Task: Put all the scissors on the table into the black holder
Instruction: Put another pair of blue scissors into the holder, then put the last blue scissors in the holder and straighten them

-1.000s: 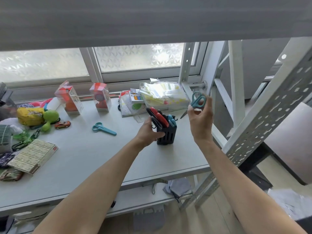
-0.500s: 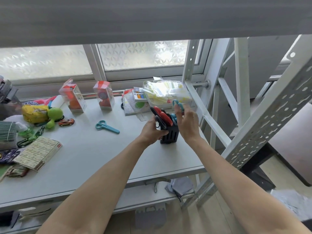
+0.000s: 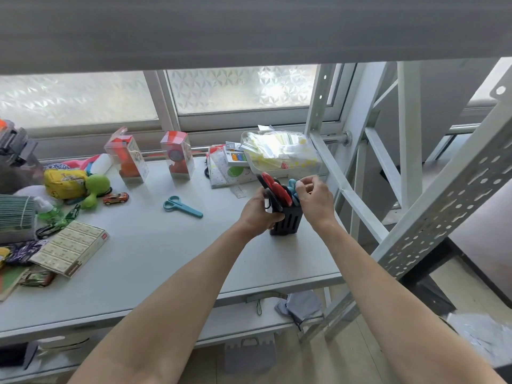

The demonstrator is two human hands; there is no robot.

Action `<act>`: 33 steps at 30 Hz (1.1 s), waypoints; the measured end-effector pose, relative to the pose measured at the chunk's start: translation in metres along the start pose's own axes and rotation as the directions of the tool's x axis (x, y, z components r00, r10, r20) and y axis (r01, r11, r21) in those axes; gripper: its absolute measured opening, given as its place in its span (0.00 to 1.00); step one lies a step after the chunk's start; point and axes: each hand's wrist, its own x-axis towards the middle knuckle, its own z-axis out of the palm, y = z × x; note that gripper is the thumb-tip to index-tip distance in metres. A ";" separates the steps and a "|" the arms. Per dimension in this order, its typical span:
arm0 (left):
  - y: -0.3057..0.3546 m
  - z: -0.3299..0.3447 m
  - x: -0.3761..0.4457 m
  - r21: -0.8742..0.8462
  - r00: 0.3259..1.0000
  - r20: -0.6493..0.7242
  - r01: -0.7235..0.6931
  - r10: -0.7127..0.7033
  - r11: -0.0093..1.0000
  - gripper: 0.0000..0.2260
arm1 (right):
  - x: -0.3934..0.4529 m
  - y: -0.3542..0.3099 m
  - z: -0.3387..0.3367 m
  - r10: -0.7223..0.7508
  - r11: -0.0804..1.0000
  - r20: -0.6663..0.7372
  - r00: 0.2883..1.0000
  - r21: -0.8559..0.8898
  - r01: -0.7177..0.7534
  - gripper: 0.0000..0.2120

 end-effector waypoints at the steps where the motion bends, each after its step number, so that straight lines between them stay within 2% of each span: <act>1: 0.001 0.000 0.000 0.003 1.000 -0.003 0.001 -0.001 1.000 0.25 | 0.001 -0.002 0.000 0.010 1.000 -0.009 1.000 0.014 -0.010 0.09; 5: 0.001 -0.001 -0.001 -0.002 1.000 0.004 0.008 -0.008 1.000 0.26 | 0.003 -0.005 -0.003 0.034 0.999 -0.002 0.999 -0.007 -0.034 0.10; 8: -0.007 -0.008 -0.002 0.020 1.000 0.028 0.005 -0.005 1.000 0.29 | -0.010 -0.008 -0.004 -0.029 0.999 -0.163 0.986 -0.036 0.024 0.12; 10: -0.020 -0.017 -0.004 0.047 1.000 0.016 -0.003 0.002 0.999 0.33 | -0.025 -0.015 -0.003 -0.113 0.992 -0.310 0.944 0.017 0.124 0.10; 12: -0.038 -0.032 -0.006 0.086 0.999 -0.048 -0.012 0.016 0.996 0.30 | -0.043 -0.029 0.001 -0.205 0.960 -0.412 0.888 0.091 0.263 0.08; 15: -0.070 -0.063 -0.010 0.142 0.971 -0.239 0.047 -0.012 0.989 0.21 | -0.077 -0.053 0.018 -0.409 0.854 -0.421 0.810 0.135 0.502 0.06; 18: -0.102 -0.099 -0.012 0.189 0.890 -0.449 0.178 -0.076 0.966 0.16 | -0.105 -0.068 0.056 -0.591 0.750 -0.247 0.768 0.182 0.636 0.07; 21: -0.125 -0.132 -0.012 0.268 0.843 -0.524 0.297 -0.119 0.917 0.19 | -0.103 -0.073 0.100 -0.574 0.809 -0.014 0.819 0.147 0.570 0.09; 24: -0.137 -0.155 -0.007 0.452 0.877 -0.465 0.354 -0.122 0.819 0.23 | -0.075 -0.071 0.143 -0.450 0.877 0.289 0.845 -0.035 0.479 0.14; 27: -0.136 -0.165 0.002 0.569 0.918 -0.372 0.343 -0.138 0.747 0.28 | -0.047 -0.074 0.181 -0.330 0.791 0.559 0.761 -0.276 0.546 0.18; 31: -0.136 -0.173 0.010 0.686 0.951 -0.237 0.307 -0.197 0.659 0.31 | -0.031 -0.075 0.212 -0.251 0.624 0.728 0.639 -0.383 0.681 0.22; 33: -0.140 -0.174 0.009 0.711 0.951 -0.227 0.310 -0.212 0.631 0.30 | -0.032 -0.073 0.217 -0.251 0.595 0.738 0.626 -0.393 0.701 0.18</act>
